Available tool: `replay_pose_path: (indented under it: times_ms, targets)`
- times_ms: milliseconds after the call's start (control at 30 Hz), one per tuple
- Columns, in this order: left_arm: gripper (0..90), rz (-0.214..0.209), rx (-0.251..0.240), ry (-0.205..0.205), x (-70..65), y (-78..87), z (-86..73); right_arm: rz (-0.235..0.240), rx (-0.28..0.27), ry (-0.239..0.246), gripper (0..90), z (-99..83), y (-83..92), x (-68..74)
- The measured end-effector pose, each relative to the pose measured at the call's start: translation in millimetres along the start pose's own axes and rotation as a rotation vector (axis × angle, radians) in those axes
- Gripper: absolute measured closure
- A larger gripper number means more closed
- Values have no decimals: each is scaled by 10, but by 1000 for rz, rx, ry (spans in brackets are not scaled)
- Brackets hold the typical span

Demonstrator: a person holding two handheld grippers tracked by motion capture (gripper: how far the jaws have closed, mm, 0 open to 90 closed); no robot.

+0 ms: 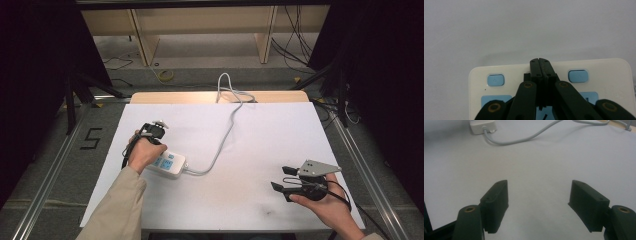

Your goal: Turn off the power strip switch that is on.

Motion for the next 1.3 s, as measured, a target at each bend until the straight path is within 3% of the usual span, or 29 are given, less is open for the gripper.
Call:
replay_pose_path:
  times_ms: [767,967,1300]
  targets:
    - [900,4,-8,-5,-5,2,-5,1,-2,1,317,4,1,1]
    - [900,16,-23,-5,15,40,-7,1,-1,3,317,5,-1,2]
    - [900,16,-87,10,52,118,-9,2,-2,7,317,8,-2,1]
Point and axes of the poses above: each handheld gripper's, and its own axes: y roughly backward along the jaws, z roughly out of its top, x roughly to its left, the point moved 3 cm from there along -y, roughly forward along the jaws, and after that the axes turned 9 degrees about x, right-handed, at the moved point
